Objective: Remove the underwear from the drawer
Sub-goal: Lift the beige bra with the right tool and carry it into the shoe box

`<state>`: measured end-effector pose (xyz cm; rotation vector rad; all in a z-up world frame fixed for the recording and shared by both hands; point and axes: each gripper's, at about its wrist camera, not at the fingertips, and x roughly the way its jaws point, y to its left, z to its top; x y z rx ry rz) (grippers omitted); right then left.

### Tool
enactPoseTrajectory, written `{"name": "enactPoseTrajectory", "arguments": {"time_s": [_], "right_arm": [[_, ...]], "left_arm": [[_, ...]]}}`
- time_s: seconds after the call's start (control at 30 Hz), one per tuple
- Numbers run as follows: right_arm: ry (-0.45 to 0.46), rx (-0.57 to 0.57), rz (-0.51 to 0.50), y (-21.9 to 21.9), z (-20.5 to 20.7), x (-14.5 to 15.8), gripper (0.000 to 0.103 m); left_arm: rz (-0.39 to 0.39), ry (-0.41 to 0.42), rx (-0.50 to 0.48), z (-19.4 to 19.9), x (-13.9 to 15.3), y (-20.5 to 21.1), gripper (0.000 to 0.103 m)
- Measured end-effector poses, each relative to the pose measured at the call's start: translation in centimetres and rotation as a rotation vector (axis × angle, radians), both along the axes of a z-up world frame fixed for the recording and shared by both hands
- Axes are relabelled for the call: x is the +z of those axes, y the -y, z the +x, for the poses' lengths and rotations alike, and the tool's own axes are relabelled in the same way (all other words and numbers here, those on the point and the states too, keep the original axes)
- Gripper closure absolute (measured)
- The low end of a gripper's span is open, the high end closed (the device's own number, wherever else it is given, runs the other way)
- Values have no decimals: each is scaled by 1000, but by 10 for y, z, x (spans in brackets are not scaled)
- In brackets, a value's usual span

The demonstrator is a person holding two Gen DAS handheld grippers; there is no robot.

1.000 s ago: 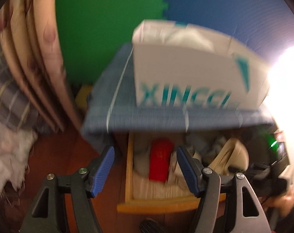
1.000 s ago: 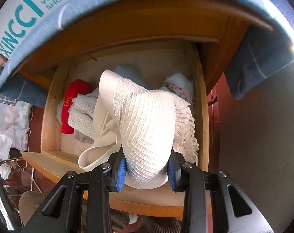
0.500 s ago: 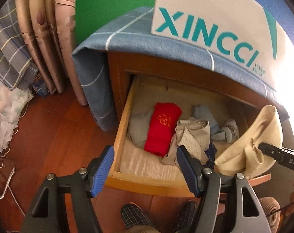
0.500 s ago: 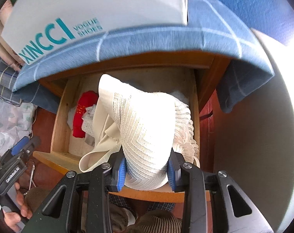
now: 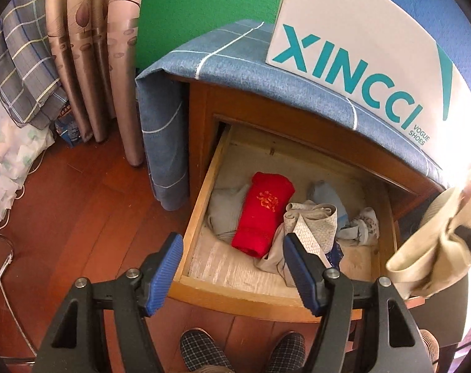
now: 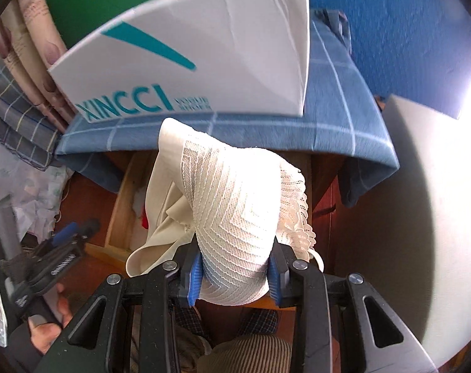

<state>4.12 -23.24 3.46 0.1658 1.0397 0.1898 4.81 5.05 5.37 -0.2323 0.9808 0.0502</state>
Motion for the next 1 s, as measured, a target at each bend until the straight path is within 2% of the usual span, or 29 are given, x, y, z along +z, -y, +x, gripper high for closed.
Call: {"name": "enactPoseTrajectory", "arguments": {"time_s": [0.23, 0.5, 0.77, 1.0], "right_arm": [[80, 17, -4, 7, -12, 52, 72], [218, -3, 8, 12, -13, 136, 72], [357, -23, 1, 8, 15, 213, 72], [424, -51, -28, 1, 61, 252, 72]], "left_arm": [[-16, 5, 17, -1, -1, -3, 34], [-5, 10, 18, -2, -1, -1, 34], [4, 19, 21, -4, 0, -1, 34], [7, 25, 20, -5, 0, -2, 34]]}}
